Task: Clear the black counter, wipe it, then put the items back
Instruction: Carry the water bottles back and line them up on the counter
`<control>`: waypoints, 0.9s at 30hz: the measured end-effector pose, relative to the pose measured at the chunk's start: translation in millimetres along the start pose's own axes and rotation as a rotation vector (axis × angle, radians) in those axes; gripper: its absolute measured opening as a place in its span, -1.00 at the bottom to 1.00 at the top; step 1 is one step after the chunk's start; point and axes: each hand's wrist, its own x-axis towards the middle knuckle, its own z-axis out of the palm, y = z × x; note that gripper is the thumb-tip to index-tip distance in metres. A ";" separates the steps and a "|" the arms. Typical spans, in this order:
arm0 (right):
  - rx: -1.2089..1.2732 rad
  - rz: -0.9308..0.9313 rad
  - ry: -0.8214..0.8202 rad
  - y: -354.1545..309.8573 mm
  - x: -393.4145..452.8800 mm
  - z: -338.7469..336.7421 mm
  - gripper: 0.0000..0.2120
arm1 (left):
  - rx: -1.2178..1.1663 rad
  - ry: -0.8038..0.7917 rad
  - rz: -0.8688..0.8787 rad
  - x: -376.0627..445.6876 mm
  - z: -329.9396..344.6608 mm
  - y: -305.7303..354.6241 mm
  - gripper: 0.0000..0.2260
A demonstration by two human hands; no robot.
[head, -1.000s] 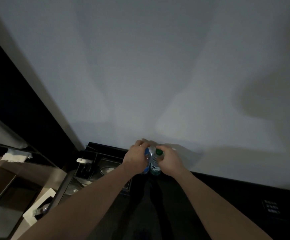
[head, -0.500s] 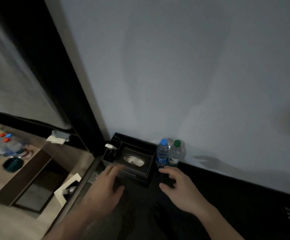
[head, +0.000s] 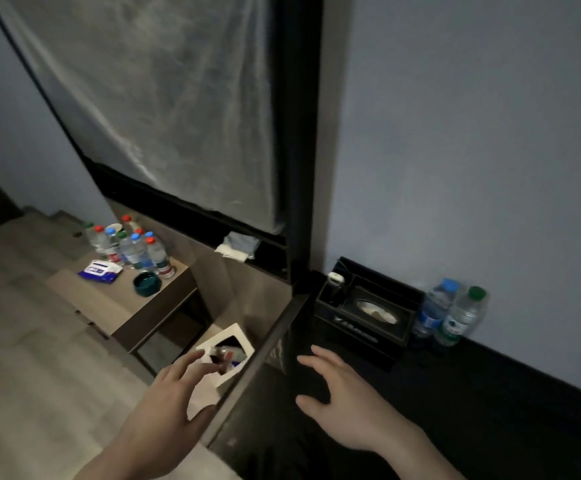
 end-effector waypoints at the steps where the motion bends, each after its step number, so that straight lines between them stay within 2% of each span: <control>1: -0.015 -0.005 0.000 -15.7 7.0 14.7 -0.39 | 0.007 0.013 -0.024 -10.3 -8.5 -20.4 -0.52; 5: -0.049 -0.002 -0.015 -71.3 32.8 73.4 -0.36 | 0.072 0.041 -0.096 -53.3 -36.6 -101.2 -0.43; 12: -0.124 0.027 -0.064 -147.6 62.6 149.6 -0.34 | 0.050 0.019 -0.209 -104.1 -87.7 -209.7 -0.40; 20: -0.188 0.024 -0.090 -208.5 137.2 181.6 -0.33 | 0.050 0.084 -0.208 -75.1 -147.2 -287.5 -0.37; 27: -0.249 -0.034 -0.097 -258.9 265.8 212.8 -0.31 | 0.045 0.081 -0.312 -46.6 -193.8 -370.9 -0.40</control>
